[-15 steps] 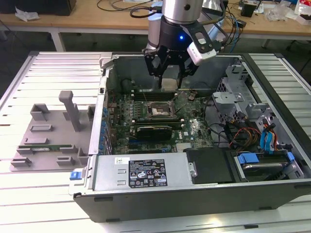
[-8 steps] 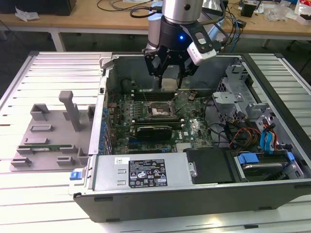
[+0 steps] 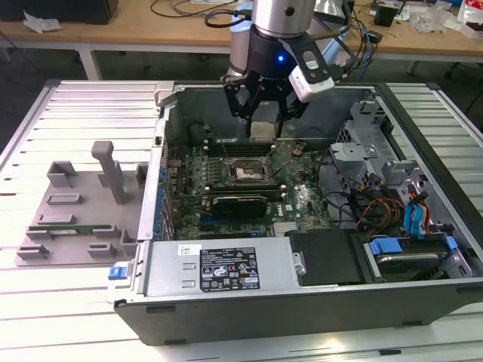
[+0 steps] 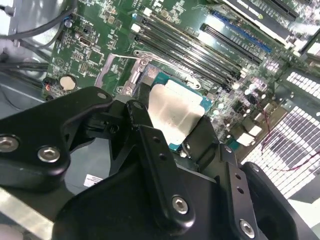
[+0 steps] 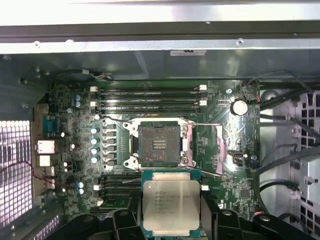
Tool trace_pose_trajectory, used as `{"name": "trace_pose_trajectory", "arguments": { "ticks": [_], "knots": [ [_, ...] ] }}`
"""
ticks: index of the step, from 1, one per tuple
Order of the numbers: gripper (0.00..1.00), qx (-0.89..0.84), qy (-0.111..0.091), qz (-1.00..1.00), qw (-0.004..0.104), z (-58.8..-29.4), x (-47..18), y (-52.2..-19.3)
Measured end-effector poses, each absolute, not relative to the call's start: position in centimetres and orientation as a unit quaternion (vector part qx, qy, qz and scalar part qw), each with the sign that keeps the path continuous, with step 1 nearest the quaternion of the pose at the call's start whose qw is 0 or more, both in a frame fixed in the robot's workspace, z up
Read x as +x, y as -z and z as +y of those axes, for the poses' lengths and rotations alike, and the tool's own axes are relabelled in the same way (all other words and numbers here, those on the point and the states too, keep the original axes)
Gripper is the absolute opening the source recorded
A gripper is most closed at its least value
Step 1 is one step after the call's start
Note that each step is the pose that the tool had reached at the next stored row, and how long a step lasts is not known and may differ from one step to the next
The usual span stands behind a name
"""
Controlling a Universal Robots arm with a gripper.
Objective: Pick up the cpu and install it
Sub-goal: 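Place the cpu into insertion slot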
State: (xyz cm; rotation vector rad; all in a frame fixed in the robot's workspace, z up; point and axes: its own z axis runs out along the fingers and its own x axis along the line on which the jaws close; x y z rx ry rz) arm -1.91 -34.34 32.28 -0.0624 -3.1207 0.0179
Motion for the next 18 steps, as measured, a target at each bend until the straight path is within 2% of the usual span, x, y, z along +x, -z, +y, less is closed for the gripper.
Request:
{"name": "trace_pose_trajectory", "arguments": {
  "ticks": [8,18],
  "knots": [
    [0.55,-0.153,-0.005,-0.988,0.011,-34.34,-1.91,-32.16],
    [0.55,-0.201,-0.006,-0.98,0.011,-34.34,-1.91,-32.13]
  ]
}}
